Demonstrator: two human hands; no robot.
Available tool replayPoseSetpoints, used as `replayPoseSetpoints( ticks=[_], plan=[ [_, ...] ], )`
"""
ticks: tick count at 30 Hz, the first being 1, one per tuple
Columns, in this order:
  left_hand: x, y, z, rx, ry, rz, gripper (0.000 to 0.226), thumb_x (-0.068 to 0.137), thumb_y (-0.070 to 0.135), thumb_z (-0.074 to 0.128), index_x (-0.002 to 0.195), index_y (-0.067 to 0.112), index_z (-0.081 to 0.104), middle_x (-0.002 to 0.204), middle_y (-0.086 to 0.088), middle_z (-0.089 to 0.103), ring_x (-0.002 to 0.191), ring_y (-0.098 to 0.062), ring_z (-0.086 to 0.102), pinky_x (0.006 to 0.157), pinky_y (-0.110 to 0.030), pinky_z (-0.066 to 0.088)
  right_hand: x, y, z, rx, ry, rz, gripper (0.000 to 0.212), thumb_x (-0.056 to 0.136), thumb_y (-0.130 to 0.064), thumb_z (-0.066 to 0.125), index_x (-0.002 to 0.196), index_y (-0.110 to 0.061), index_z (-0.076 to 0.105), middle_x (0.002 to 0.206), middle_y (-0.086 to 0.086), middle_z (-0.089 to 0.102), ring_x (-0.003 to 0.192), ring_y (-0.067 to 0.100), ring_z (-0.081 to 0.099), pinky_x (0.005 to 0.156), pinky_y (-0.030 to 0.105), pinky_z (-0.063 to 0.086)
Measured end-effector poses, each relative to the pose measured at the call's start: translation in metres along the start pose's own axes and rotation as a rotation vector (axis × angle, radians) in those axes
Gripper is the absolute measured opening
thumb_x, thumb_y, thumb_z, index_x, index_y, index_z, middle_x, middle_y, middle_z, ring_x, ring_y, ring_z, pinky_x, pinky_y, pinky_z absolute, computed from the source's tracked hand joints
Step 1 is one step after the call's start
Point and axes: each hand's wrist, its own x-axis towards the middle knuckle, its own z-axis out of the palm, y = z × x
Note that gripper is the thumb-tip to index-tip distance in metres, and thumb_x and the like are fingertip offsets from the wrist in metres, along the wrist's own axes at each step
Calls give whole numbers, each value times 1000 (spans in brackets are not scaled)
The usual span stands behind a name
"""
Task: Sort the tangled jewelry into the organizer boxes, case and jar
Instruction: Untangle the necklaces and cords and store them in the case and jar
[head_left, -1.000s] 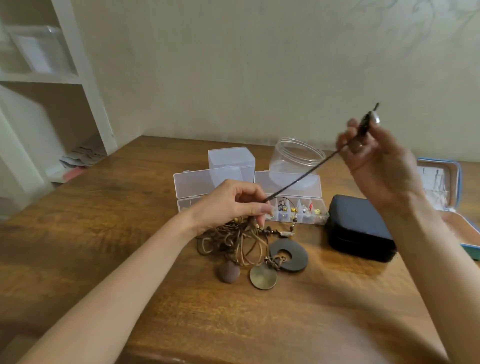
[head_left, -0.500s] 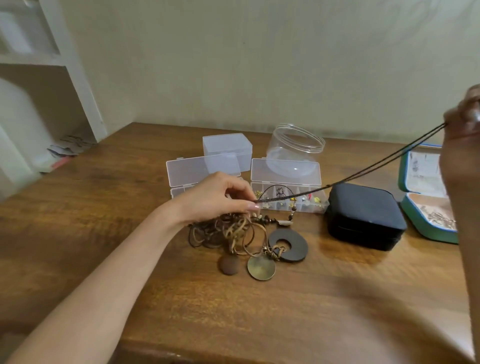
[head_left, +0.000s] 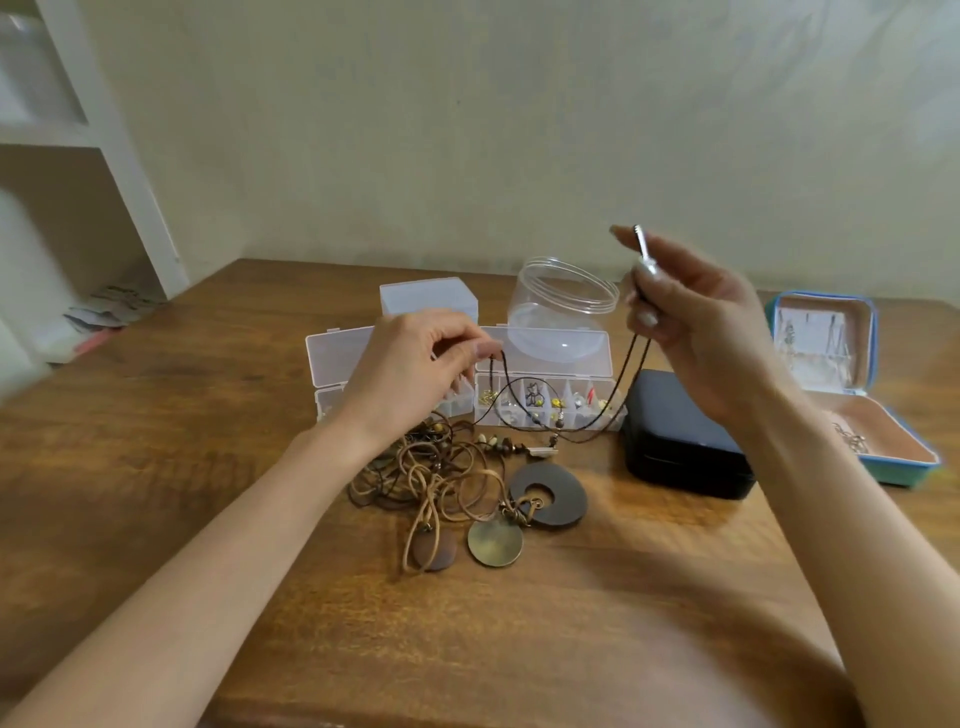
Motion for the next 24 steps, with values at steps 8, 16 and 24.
replayPoseSetpoints(
  ticks=[8,16,24],
  plan=[
    [27,36,3,125,-9,199,8,80,20,72,78,14,67,73,8,64,67,-3,57,59,-10,43,-14,9,25,-123,-178,60,6,77,-13,63,81,-8,62,80,8,68,56,15,58,53,24,48],
    [47,34,-10,-107,-138,136,1,82,15,69,82,15,68,76,-1,67,68,-5,58,60,-14,46,-3,4,34,88,-249,159,11,79,-3,60,73,-9,53,79,22,67,57,22,59,55,27,51],
    [129,-83,-39,433,-300,-404,85,73,49,74,138,8,37,141,-10,42,127,-23,42,105,-35,36,58,-24,63,27,-175,59,22,86,6,58,72,-8,47,69,15,63,54,19,60,54,26,53]
  ],
)
